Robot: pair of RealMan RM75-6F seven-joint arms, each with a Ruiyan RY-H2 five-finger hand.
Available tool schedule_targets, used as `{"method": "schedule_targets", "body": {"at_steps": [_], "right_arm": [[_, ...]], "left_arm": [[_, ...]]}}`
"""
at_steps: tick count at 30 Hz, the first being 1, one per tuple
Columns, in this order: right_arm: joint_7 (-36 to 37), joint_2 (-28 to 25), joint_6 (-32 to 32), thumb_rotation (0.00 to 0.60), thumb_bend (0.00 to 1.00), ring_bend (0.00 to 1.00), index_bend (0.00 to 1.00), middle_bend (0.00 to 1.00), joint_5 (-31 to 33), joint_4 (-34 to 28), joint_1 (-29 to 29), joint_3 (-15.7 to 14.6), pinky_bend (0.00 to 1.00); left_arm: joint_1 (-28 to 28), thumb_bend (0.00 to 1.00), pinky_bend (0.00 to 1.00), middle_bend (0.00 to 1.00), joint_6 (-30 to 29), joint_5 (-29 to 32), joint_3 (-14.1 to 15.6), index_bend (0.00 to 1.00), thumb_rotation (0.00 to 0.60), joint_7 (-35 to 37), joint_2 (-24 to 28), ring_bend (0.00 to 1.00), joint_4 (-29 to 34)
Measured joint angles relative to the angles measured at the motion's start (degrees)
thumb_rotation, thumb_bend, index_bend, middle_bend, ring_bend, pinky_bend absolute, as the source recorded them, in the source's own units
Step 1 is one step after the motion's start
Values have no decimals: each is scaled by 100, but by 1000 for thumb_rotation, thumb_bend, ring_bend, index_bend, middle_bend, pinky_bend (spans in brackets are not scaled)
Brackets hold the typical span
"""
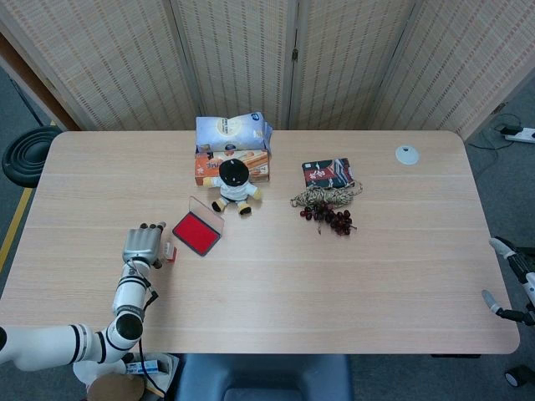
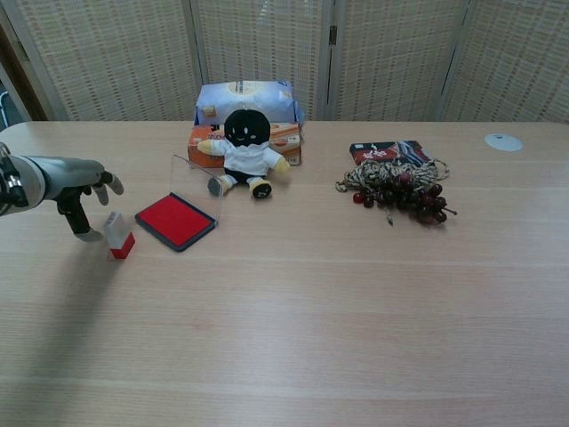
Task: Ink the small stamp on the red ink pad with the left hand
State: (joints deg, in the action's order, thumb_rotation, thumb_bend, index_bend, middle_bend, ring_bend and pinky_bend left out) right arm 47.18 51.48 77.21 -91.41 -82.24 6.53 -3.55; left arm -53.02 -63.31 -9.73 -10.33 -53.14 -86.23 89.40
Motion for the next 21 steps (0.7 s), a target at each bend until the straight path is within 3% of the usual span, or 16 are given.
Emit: {"method": "schedule_targets", "body": {"at_steps": [3,6,10,15,21], "right_arm": [[-50,6,-11,600,385,0,20,0,6,-12,5,4,0],[-155,8,9,600,385,0,20,0,16,-48,-7,10,0],[-406,9,61,600,385,0,20,0,100,-141,-54,39,0],[-1009,23,155,600,386,0,20,0,348,-356,-155,123,0],[-2157,112,267,600,385,0,20,0,766,-743,-268,267,0]], "left_arm": [[84,297,336,182,-360,-166,28,104,600,64,163,126,386],[292,297,308,57,-761,-568,126,40,600,275,399,45,906],[750,297,179,0,-1247,-1532,427,0,600,793,688,0,1354],[1656,297,13,0,-1979,-3320,1071,0,600,1902,972,0,1415],[2939,297,0,0,-2697,-5226,1916,0,600,3542,1300,0,780]]}}
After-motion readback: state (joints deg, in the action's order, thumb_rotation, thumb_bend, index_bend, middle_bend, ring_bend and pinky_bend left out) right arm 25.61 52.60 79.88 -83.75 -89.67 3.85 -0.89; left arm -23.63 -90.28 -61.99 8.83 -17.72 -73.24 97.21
